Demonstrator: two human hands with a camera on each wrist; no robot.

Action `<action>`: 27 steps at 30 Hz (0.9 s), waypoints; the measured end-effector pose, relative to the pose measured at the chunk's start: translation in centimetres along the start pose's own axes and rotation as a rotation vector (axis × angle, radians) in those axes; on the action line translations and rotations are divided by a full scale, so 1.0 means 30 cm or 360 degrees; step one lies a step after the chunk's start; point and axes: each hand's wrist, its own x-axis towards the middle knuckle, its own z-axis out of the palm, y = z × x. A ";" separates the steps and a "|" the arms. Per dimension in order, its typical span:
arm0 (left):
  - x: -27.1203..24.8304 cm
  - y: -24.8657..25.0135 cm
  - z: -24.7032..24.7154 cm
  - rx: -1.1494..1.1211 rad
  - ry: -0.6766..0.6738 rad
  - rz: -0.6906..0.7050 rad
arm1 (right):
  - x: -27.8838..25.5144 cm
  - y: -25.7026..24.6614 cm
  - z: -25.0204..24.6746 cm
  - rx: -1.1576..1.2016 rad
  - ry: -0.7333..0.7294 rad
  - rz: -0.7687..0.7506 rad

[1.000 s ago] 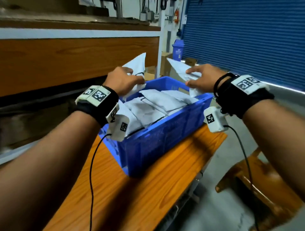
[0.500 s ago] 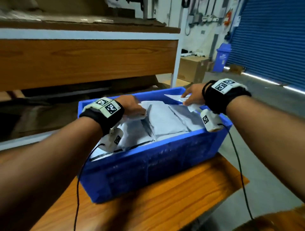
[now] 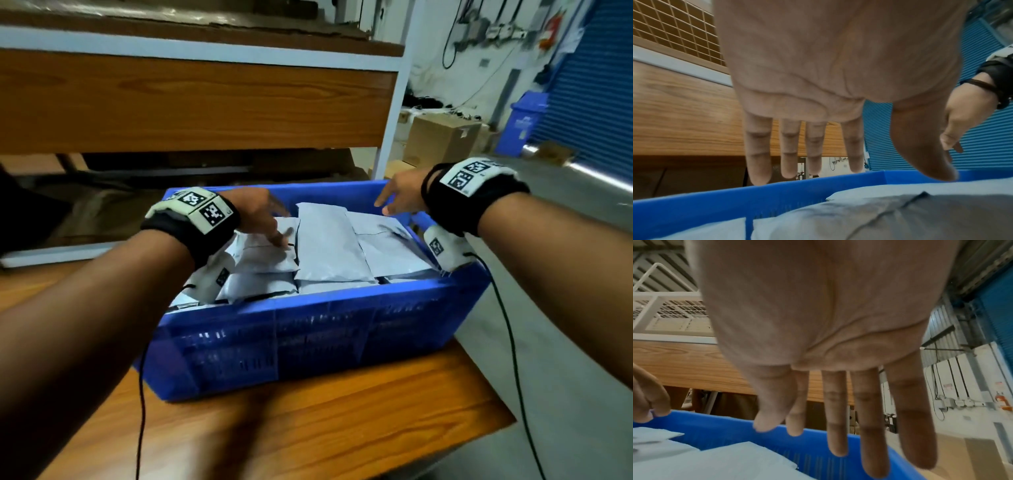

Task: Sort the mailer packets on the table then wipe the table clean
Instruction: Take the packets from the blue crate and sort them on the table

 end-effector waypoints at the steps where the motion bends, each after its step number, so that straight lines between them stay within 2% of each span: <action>1: 0.001 0.001 0.003 -0.0028 -0.0032 0.0000 | 0.005 0.000 0.002 -0.0026 -0.0019 -0.0057; 6: 0.037 0.004 0.074 0.0101 -0.0204 -0.0027 | 0.033 -0.051 0.072 0.0138 -0.0393 -0.0146; 10: 0.047 -0.015 0.078 0.0154 -0.0203 -0.0014 | 0.045 -0.025 0.090 0.0204 -0.0497 -0.0049; 13: 0.036 -0.035 0.065 0.0111 -0.0211 0.0032 | 0.042 -0.021 0.080 0.0182 -0.0447 -0.0068; 17: 0.009 -0.092 0.024 -0.0159 -0.0146 0.0064 | 0.021 -0.047 0.002 0.0093 -0.0308 -0.0125; 22: -0.003 -0.151 0.039 -0.0139 -0.0225 -0.0068 | 0.035 -0.136 -0.081 0.0149 -0.0205 -0.0246; 27: -0.009 -0.174 0.082 -0.0218 -0.0242 -0.0070 | 0.095 -0.293 -0.015 0.0092 -0.0287 -0.0363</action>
